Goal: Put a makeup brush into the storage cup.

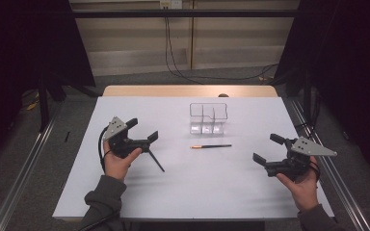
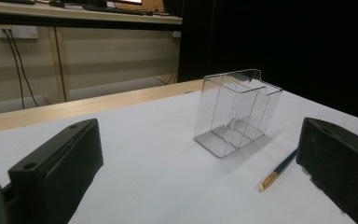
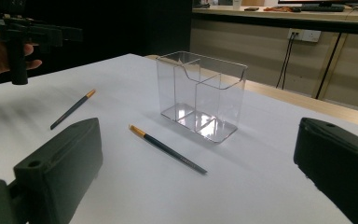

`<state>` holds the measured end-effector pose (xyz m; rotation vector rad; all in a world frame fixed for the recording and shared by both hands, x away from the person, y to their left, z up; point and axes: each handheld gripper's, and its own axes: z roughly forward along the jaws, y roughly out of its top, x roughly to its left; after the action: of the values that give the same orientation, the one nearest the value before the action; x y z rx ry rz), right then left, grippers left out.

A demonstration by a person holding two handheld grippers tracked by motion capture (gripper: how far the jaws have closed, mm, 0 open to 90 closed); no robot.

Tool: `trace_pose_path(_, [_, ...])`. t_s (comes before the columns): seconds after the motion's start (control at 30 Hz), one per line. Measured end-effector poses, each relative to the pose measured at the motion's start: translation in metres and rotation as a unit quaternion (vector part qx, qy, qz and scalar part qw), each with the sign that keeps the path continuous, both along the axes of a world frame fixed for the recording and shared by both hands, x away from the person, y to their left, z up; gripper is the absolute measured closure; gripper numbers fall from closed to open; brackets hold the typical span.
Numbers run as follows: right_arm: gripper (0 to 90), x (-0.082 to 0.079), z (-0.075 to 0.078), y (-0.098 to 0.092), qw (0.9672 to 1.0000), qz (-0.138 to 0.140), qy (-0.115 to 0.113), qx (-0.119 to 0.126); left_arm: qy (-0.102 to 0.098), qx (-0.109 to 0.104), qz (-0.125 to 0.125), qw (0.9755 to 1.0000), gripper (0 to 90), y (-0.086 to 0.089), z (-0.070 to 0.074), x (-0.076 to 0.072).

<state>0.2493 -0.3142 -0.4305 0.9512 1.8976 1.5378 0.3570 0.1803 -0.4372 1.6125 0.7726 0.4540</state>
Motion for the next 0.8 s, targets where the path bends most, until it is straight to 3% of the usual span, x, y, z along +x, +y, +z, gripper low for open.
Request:
trace_pose_path(0.37, [0.6,0.000,0.000,0.000,1.0000,0.003,-0.001,0.000,0.010,0.006,0.006,0.9999,0.4,-0.002,-0.001,0.005])
trace_pose_path(0.47, [0.5,0.000,0.000,0.001,1.0000,-0.002,0.000,0.000,0.015,0.020,0.009,0.9997,0.3,-0.001,-0.001,0.006])
trace_pose_path(0.5, [0.6,0.000,0.000,0.001,1.0000,-0.002,-0.001,-0.001,0.017,0.012,0.007,0.9998,0.3,-0.002,-0.001,0.007])
trace_pose_path(0.67, [0.6,0.000,0.000,0.001,1.0000,-0.002,0.000,-0.001,0.024,0.016,0.017,0.9994,0.6,-0.003,0.001,0.009])
trace_pose_path(0.8, [0.5,0.000,0.000,0.000,0.9999,0.010,0.006,-0.002,0.036,0.023,0.022,0.9989,0.6,-0.003,0.002,0.011])
